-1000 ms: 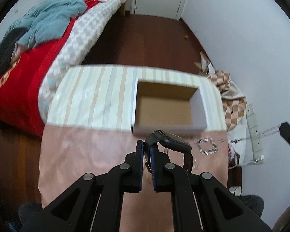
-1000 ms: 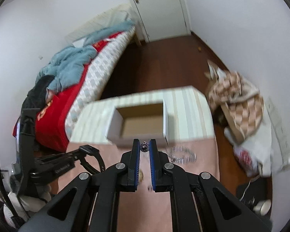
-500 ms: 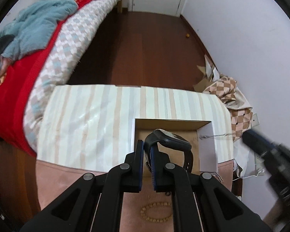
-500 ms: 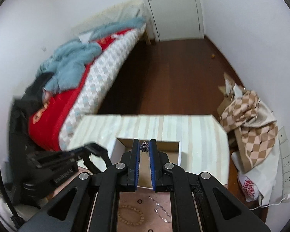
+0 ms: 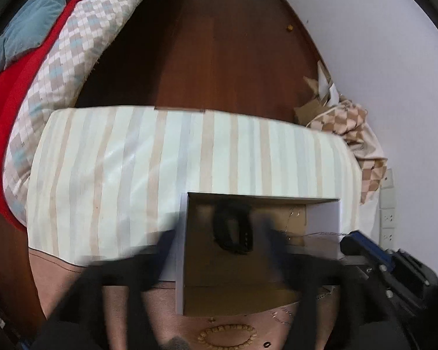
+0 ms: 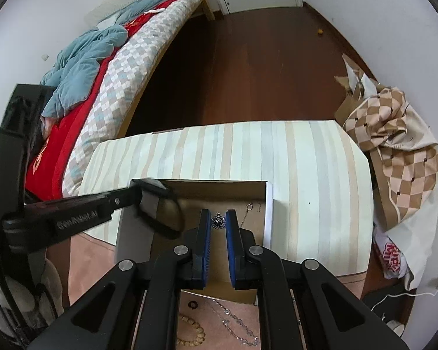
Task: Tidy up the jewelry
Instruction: 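Carry the watch band and pendant chain into the white box and release both, then withdraw both grippers from the box back over the table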
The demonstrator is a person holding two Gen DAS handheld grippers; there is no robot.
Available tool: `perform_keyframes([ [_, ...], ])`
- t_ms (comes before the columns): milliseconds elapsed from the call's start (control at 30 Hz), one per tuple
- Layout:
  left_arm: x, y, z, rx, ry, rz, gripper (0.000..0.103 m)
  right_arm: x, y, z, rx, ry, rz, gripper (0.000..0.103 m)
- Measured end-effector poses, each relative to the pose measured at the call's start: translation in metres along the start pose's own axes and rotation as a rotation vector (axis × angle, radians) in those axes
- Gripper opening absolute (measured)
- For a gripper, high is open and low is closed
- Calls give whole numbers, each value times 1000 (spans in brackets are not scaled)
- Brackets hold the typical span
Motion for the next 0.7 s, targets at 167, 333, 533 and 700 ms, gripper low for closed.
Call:
perform_keyframes([
  [167,-1,-1,-18,46,-53,11,93,0,2,-5,-3,24,-11,50],
  [333,-13,13,-34,150,-170,24,102,-6,14,-8,-8,96,-39,89],
  [533,-31,40,-34,198,-270,26,103,-9,36,2,-20,219,-49,99],
  [700,-37,55,-29,187,-280,18,103,-6,47,5,-9,281,-24,99],
])
Point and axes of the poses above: each gripper's, at about its wrist camera, not at the fingertips, and z roughly the way its jaws point, x to its right, y to its underside, the point moved 2 cm from there along z, roughly the way its jaws point
